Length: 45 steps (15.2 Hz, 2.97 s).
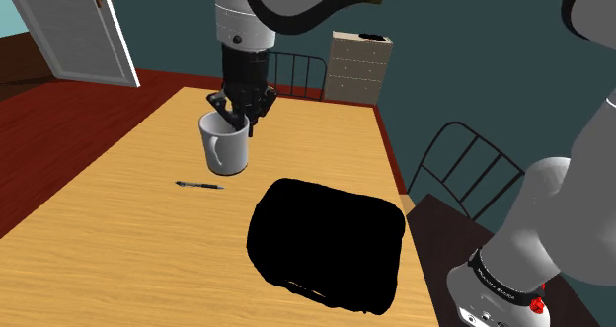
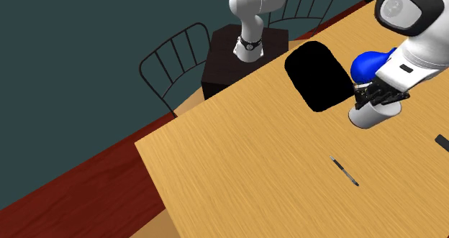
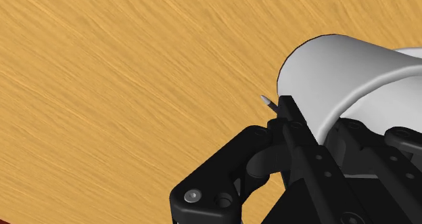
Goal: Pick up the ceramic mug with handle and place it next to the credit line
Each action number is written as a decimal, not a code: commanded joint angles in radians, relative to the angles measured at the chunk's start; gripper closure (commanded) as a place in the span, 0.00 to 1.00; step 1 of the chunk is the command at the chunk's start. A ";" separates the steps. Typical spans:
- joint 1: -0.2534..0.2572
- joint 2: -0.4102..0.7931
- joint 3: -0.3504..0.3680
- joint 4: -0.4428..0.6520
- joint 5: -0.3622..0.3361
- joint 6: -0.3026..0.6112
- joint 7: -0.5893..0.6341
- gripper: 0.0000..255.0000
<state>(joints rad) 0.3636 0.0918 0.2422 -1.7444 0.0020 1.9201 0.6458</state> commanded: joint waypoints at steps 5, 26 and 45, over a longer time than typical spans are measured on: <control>0.086 0.073 0.058 0.094 -0.041 -0.023 0.153 1.00; 0.375 0.422 0.132 0.513 -0.205 -0.119 0.497 1.00; 0.358 0.449 0.120 0.296 -0.224 0.121 0.519 1.00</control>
<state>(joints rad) 0.7198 0.5351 0.3637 -1.4437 -0.2193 2.0295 1.1620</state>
